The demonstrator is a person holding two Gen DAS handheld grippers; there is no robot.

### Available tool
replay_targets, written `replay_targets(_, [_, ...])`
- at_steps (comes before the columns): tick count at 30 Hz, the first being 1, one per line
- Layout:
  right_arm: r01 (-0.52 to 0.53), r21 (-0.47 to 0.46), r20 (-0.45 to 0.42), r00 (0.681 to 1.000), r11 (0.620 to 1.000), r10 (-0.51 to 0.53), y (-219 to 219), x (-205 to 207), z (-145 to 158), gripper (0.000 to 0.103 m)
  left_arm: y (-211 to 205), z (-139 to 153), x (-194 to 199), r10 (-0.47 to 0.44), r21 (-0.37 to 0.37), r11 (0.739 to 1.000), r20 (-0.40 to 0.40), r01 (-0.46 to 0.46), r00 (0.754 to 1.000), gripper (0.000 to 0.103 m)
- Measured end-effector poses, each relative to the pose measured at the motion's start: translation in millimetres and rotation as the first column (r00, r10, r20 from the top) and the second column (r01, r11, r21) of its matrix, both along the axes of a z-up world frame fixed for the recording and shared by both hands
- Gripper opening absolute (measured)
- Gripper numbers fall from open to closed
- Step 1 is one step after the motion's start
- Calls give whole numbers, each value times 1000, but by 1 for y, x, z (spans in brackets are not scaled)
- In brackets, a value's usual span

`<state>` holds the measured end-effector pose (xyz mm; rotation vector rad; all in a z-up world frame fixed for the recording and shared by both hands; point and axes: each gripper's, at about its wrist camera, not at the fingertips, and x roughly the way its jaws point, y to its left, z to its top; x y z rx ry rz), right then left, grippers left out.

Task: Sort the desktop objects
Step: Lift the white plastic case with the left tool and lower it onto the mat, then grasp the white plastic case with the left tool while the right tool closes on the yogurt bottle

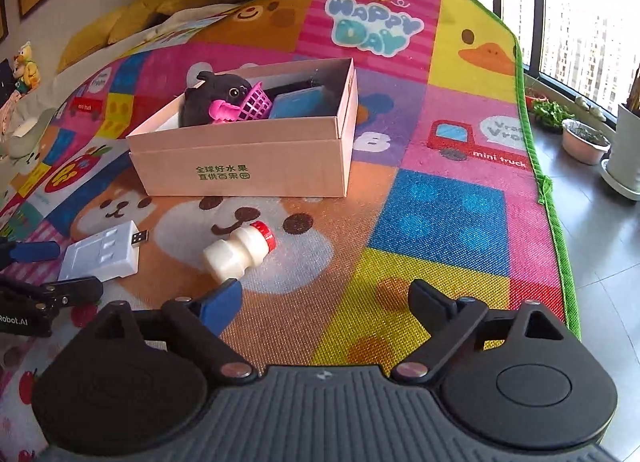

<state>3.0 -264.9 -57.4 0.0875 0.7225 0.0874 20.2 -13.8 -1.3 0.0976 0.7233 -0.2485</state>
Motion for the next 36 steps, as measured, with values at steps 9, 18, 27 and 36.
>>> replay_targets(9, [26, 63, -6, 1000, 998, -25, -11, 1, -1, 103, -26, 2, -1, -139, 24, 990, -9, 139, 990, 103])
replay_targets(18, [29, 62, -3, 1000, 998, -29, -9, 0, -1, 103, -18, 4, 8, -123, 50, 991, -26, 124, 992, 103])
replay_targets(27, [33, 16, -10, 999, 999, -33, -4, 2, -2, 103, 17, 9, 6, 39, 172, 984, 60, -49, 997, 103])
replay_targets(36, [37, 28, -4, 999, 999, -37, -4, 1, -3, 103, 3, 18, 9, -60, -64, 996, -29, 58, 998, 103])
